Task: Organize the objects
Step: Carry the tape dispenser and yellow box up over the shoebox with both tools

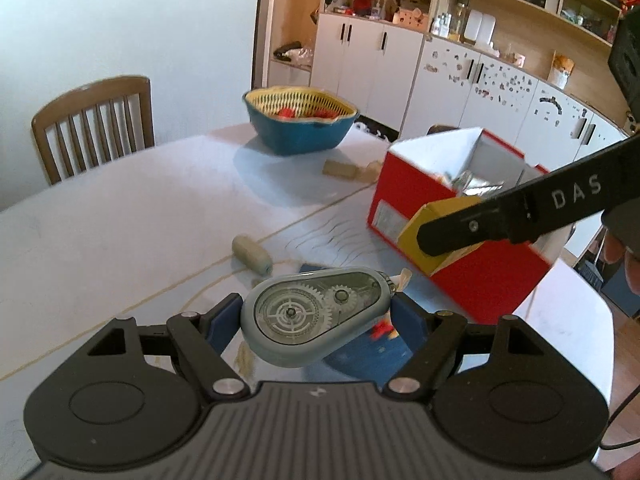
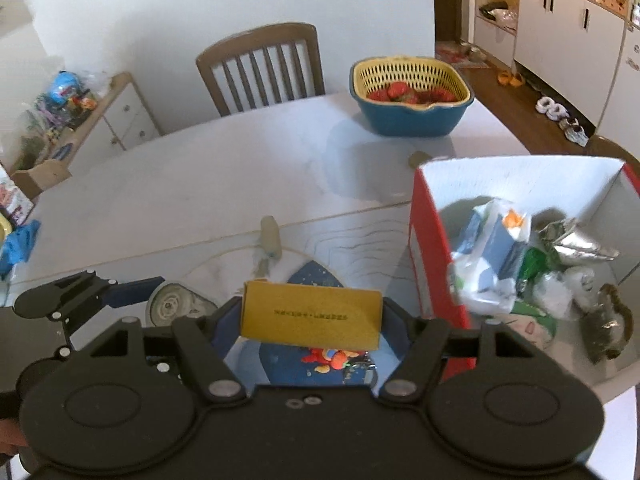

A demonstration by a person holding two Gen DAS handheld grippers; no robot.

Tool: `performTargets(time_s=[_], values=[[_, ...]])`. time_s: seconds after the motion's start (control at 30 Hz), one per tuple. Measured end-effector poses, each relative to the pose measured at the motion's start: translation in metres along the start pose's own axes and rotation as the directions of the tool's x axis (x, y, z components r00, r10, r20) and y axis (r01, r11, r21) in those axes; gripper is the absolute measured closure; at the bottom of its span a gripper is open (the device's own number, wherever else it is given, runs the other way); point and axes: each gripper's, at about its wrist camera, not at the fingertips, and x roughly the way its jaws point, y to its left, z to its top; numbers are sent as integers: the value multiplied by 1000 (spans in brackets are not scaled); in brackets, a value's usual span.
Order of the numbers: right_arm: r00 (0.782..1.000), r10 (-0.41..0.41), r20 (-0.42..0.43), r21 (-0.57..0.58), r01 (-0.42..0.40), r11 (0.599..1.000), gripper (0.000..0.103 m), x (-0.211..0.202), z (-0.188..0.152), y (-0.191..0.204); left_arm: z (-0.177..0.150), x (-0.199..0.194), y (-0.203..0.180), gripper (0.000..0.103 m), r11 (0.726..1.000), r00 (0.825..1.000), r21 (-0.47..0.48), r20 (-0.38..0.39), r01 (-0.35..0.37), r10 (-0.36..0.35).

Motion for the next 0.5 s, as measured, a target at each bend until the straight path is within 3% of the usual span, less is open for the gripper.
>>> performTargets(time_s=[0.27,0.5], values=[[996,82,34,-47,-80,996,33,-37,2,-39,29,-10,-51,22,999,999,-18,-3,-45,45],[993,109,32,-65,-107,992,33,-64,-1,-97,50,4,-104,22,998,998,-9,0,-61,61]])
